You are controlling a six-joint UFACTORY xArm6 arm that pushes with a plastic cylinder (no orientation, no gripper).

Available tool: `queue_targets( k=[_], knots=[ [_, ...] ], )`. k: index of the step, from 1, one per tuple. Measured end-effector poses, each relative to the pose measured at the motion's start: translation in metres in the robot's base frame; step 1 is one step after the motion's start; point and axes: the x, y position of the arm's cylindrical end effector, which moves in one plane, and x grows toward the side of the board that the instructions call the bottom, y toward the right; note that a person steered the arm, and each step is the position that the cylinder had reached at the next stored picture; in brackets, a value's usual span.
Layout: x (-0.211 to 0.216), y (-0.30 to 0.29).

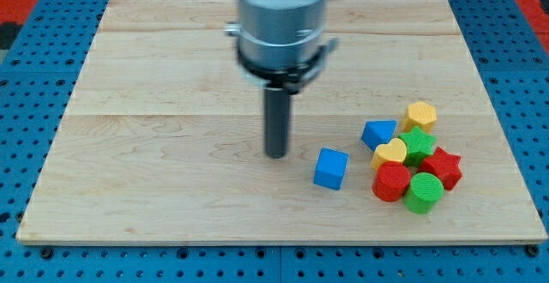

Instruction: Push blue cube into yellow heart

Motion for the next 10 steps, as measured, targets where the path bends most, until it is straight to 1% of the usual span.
queue_targets(
  k=[1,2,3,5,7,9,10],
  knots=[
    [0.035,-0.006],
    [0.043,0.027],
    [0.043,0.055],
    [0.043,0.062],
    [0.043,0.086],
    [0.037,0.080],
    [0.028,0.087]
  ],
)
